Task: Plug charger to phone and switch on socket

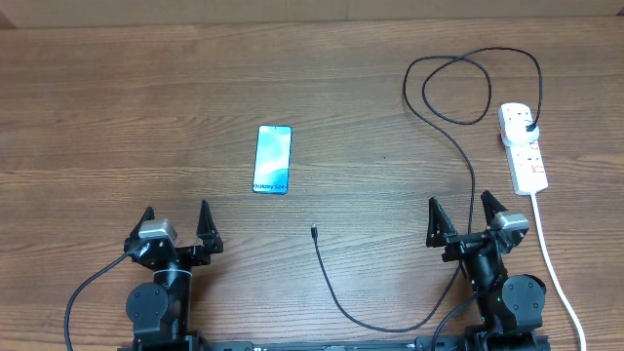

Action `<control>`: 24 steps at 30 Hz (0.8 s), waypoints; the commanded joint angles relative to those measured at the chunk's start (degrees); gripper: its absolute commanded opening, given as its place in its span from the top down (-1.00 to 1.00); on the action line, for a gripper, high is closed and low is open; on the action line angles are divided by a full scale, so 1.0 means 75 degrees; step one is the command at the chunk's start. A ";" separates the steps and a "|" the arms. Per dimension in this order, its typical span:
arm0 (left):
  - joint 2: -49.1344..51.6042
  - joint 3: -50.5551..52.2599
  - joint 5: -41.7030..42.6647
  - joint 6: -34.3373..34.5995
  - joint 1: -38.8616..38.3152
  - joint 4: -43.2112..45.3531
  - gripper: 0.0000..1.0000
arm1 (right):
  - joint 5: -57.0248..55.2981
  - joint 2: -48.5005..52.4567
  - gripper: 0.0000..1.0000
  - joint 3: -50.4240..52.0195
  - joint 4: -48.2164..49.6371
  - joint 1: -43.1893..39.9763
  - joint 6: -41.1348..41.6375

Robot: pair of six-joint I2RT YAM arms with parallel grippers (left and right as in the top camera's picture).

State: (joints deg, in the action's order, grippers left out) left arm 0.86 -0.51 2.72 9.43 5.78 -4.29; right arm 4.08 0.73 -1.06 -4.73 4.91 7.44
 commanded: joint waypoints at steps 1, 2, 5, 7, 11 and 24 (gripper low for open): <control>-0.0064 0.0032 -0.0050 -0.0058 0.0082 -0.0006 -0.99 | -0.0015 -0.0076 -1.00 0.0082 0.0044 0.0023 -0.0058; -0.0064 0.0032 -0.0050 -0.0058 0.0082 -0.0006 -1.00 | -0.0015 -0.0076 -1.00 0.0082 0.0044 0.0023 -0.0061; -0.0064 0.0032 -0.0050 -0.0055 0.0082 0.0035 -0.99 | -0.0015 -0.0076 -1.00 0.0082 0.0041 0.0023 -0.0058; -0.0064 0.0032 -0.0114 -0.0061 0.0082 -0.0012 -0.99 | -0.0015 -0.0076 -1.00 0.0082 0.0044 0.0023 -0.0058; -0.0067 0.0015 0.0140 0.0003 0.0082 0.0035 -0.99 | -0.0015 -0.0076 -1.00 0.0082 0.0044 0.0023 -0.0058; 0.0379 -0.3561 0.1886 0.1664 0.0079 -0.3051 -0.99 | -0.0015 -0.0076 -1.00 0.0082 0.0044 0.0023 -0.0058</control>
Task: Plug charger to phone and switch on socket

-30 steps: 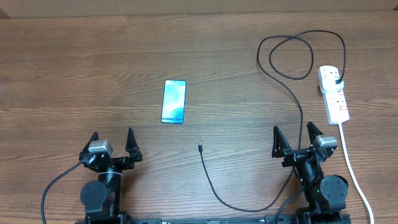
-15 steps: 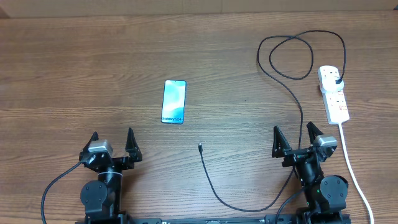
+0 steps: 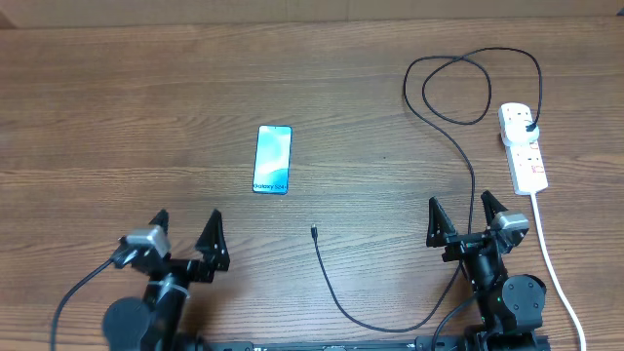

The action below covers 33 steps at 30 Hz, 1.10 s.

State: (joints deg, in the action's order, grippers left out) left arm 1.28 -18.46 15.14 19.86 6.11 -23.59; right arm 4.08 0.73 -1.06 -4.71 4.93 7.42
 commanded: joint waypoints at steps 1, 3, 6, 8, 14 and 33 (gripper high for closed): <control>0.0790 -0.1923 0.0323 0.0268 0.0035 -0.0991 -1.00 | -0.0015 -0.0076 -1.00 0.0082 0.0041 0.0020 -0.0055; 0.1472 -0.2719 0.0562 0.0259 0.0035 -0.1370 -1.00 | -0.0015 -0.0076 -1.00 0.0082 0.0041 0.0020 -0.0055; 0.3480 -0.4744 0.1139 -0.0233 0.0032 -0.2463 -1.00 | -0.0015 -0.0076 -1.00 0.0082 0.0041 0.0020 -0.0055; 0.4902 -0.6158 0.1134 -0.0597 0.0032 -0.3552 -0.86 | -0.0015 -0.0076 -1.00 0.0082 0.0041 0.0020 -0.0055; 0.8501 -0.9605 0.1128 -0.1087 -0.0032 -0.6248 -1.00 | -0.0015 -0.0076 -1.00 0.0082 0.0038 0.0020 -0.0055; 1.4411 -1.0917 -0.0096 -0.1125 -0.3488 -0.6018 -0.99 | -0.0015 -0.0076 -1.00 0.0082 0.0041 0.0020 -0.0055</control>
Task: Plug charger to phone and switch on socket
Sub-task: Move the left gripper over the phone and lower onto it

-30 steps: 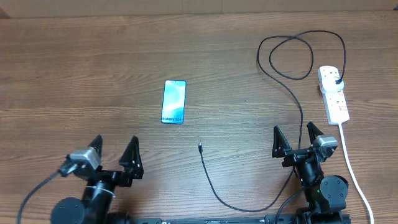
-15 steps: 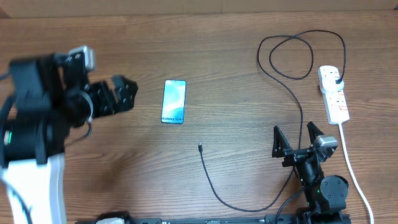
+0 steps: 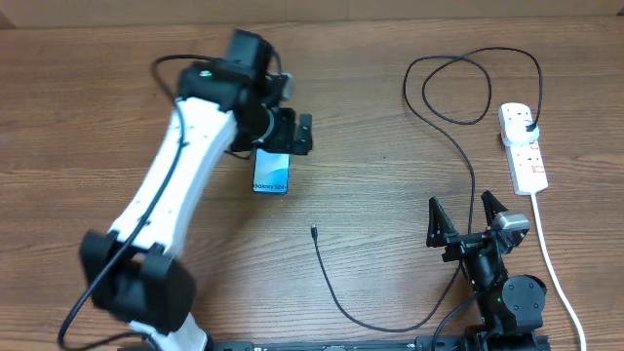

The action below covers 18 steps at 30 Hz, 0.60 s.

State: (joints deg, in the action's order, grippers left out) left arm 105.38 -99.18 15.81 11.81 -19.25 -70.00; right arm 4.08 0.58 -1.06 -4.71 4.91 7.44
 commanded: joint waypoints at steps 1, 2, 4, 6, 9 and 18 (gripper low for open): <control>0.0764 -0.0154 -0.0187 -0.0055 -0.0108 0.0268 -1.00 | -0.0015 -0.0055 -1.00 0.0082 0.0041 0.0023 -0.0058; 0.1000 -0.0154 -0.0181 -0.0050 -0.0082 0.0332 -1.00 | -0.0015 -0.0055 -1.00 0.0082 0.0041 0.0023 -0.0058; 0.1580 -0.0154 -0.0160 -0.0006 -0.0076 0.0399 -1.00 | -0.0015 -0.0055 -1.00 0.0082 0.0041 0.0023 -0.0058; 0.2031 -0.0154 -0.0163 -0.0006 -0.0082 0.0405 -1.00 | -0.0015 -0.0055 -1.00 0.0082 0.0041 0.0023 -0.0058; 0.2285 -0.0154 -0.0938 0.0125 -0.0082 0.0752 -0.99 | -0.0015 -0.0055 -1.00 0.0082 0.0041 0.0023 -0.0058; 0.2288 0.0533 -0.2527 0.0551 -0.0082 0.1897 -0.99 | -0.0015 -0.0055 -1.00 0.0082 0.0038 0.0023 -0.0058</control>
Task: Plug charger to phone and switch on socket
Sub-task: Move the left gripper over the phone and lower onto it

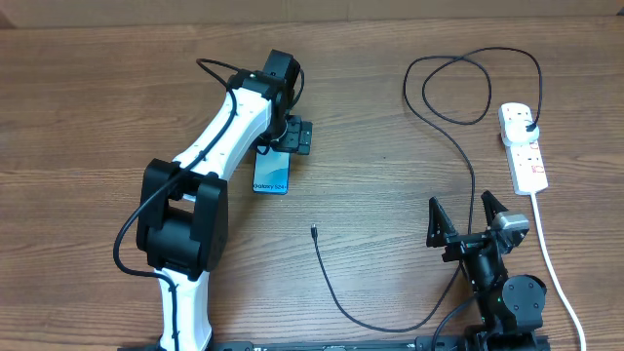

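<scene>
The blue-screened phone (272, 174) lies flat left of the table's middle. My left gripper (286, 139) hangs over its far end, fingers seemingly spread to either side of it, open; that end of the phone is hidden. The black charger cable has its free plug tip (313, 232) lying below and right of the phone. It curves along the near edge, climbs, loops at the back (458, 88) and ends in a black plug (527, 123) in the white power strip (525, 154) at the right. My right gripper (463, 216) rests open at the front right.
The white left arm (219, 136) stretches diagonally from its base at the front left to the phone. The strip's white mains lead (554, 263) runs down the right edge past the right arm's base. The cable (472, 195) passes close to the right gripper.
The left arm has swung its upper part to the right and its gripper has settled slightly right over the phone's far end. Phone, cable and right arm are unchanged.
Both grippers first rested open at the front edge, the phone and cable lying untouched. The left gripper then shifted a little at its base, later it was stretched out above the phone, and now it hangs over the phone's far end.
</scene>
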Action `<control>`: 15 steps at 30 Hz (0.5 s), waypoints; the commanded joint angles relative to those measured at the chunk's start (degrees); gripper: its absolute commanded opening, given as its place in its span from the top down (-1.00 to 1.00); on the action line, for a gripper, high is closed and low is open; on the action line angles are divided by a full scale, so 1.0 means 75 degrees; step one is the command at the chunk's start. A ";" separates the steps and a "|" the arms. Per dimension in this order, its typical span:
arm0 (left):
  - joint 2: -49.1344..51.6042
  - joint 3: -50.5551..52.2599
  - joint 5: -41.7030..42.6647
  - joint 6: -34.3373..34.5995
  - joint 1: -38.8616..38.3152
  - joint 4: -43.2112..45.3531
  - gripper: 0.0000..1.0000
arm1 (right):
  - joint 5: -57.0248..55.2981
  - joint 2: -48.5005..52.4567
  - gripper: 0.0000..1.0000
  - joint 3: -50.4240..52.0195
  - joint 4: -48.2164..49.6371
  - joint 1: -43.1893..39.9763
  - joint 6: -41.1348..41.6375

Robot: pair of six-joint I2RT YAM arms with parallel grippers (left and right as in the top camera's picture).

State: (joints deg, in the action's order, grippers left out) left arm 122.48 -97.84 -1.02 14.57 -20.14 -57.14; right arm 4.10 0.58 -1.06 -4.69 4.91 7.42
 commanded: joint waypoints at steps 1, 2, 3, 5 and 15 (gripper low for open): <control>0.0009 0.0431 -0.0286 0.0230 0.0038 0.0245 -0.99 | -0.0017 -0.0055 -1.00 0.0082 0.0038 0.0023 -0.0055; 0.0009 0.0533 -0.0286 0.0358 0.0041 0.0332 -0.99 | -0.0017 -0.0055 -1.00 0.0082 0.0035 0.0023 -0.0055; 0.0009 0.0691 -0.0265 0.0513 0.0038 0.0522 -0.99 | -0.0017 -0.0055 -1.00 0.0082 0.0038 0.0023 -0.0055; 0.0009 0.0863 -0.0268 0.0516 0.0038 0.0726 -0.99 | -0.0017 -0.0055 -1.00 0.0082 0.0035 0.0023 -0.0055; 0.0012 0.1533 -0.0356 0.0417 0.0047 0.1448 -0.99 | -0.0017 -0.0055 -1.00 0.0082 0.0038 0.0023 -0.0055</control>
State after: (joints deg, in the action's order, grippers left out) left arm 122.50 -87.46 -3.01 17.87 -20.14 -46.63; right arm 4.08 0.58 -1.06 -4.69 4.93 7.44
